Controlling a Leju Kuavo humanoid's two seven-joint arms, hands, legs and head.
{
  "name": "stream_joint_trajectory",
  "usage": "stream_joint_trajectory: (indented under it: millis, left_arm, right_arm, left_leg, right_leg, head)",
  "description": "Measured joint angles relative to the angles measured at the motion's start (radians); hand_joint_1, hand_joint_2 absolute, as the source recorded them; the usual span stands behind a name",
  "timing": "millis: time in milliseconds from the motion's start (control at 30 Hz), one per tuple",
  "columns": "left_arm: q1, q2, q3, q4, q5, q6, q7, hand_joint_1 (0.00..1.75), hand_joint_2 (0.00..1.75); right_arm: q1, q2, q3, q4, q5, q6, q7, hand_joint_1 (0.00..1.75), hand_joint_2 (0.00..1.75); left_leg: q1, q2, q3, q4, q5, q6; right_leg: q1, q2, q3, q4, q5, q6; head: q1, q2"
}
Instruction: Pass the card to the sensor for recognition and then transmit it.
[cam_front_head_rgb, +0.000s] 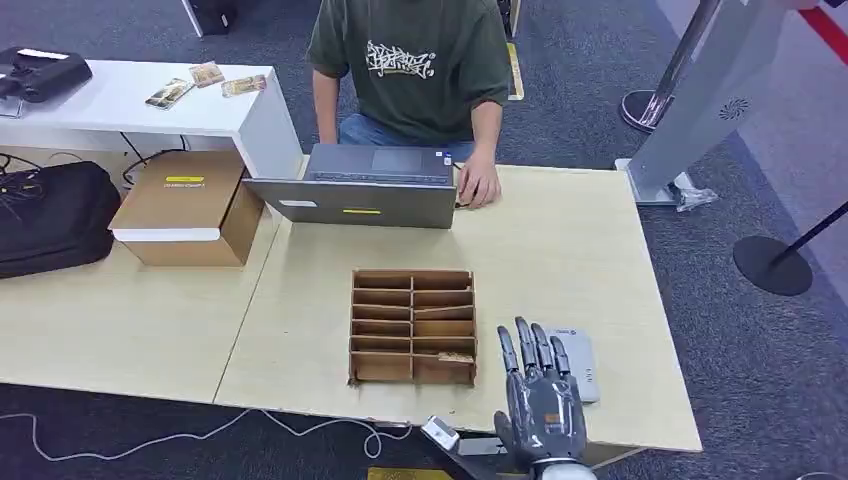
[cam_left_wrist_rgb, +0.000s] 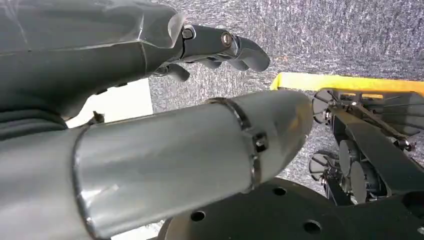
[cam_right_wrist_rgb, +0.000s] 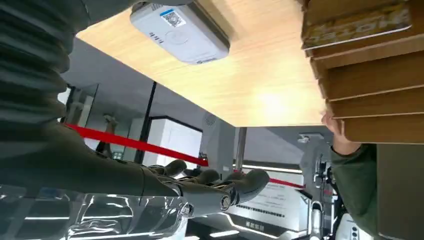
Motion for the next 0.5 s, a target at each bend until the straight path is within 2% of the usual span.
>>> stream_joint_trajectory:
  millis: [200, 500]
  left_arm:
    - [-0.001, -0.003, 0.002, 0.000, 0.000, 0.001, 0.000, 0.00, 0.00]
    - [-0.002, -0.003, 0.002, 0.000, 0.000, 0.000, 0.002, 0.00, 0.00]
  right_arm:
    - [-0.001, 0.049, -0.014, 0.048, 0.000, -0.021, -0.027, 0.00, 1.75]
    - [-0.009, 0.132, -0.071, 0.115, 0.000, -0.101, -0.104, 0.00, 1.75]
  left_leg:
    - [0.000, 0.000, 0.000, 0.000, 0.000, 0.000]
    - [0.000, 0.000, 0.000, 0.000, 0.000, 0.000]
  right_leg:
    - [0.000, 0.000, 0.000, 0.000, 0.000, 0.000]
    - [0.000, 0.000, 0.000, 0.000, 0.000, 0.000]
  head:
    - [0.000, 0.000]
    - [0.000, 0.000]
